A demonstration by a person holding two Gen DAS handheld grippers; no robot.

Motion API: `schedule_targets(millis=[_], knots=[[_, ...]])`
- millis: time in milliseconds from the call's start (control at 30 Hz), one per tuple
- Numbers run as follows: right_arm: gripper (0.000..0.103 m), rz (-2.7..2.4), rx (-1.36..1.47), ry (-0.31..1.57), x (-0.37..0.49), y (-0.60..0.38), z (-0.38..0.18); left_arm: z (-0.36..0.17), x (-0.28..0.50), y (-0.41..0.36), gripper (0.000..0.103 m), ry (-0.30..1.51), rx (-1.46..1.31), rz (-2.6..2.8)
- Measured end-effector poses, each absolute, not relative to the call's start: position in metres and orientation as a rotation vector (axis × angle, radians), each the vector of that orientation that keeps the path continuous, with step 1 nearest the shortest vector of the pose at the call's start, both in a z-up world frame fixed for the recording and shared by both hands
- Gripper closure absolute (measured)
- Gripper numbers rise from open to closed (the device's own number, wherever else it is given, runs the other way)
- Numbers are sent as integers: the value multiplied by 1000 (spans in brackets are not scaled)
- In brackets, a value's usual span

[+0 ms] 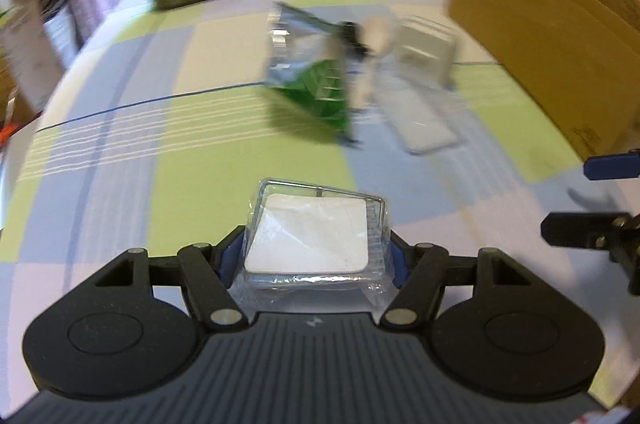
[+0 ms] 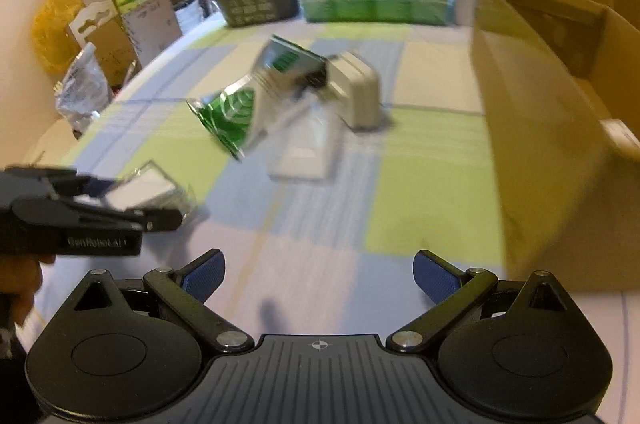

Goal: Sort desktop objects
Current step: 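Grasp the white-lidded plastic tray with the left tool while the right tool grasps the clear tray, then lift and carry both held trays toward the cardboard box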

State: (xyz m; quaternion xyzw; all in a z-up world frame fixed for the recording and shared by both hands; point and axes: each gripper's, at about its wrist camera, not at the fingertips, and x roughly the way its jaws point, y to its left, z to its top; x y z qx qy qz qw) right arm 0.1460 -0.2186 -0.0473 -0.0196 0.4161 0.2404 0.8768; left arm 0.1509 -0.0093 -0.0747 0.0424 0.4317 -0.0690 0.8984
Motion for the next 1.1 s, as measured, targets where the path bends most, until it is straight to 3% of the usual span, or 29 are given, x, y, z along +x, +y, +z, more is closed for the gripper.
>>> schedule_targets(millis=[400,500,567,633,1100], knots=[[10,474,-64,874,227,-152,-71,-75,171,21,39,864,-8,-60],[24,447,-90,888,236,-144,-78,-76,172,21,39,861,-16,-66],[45,431,-108,900,239,-142,-81,-76,173,20,39,860,-17,-66],[49,421,-120,899,235,-143,-80,-76,172,19,39,858,-17,-67],[50,442,-188,895,120,-197,-62,-70,114,-27,39,876,-29,-137]])
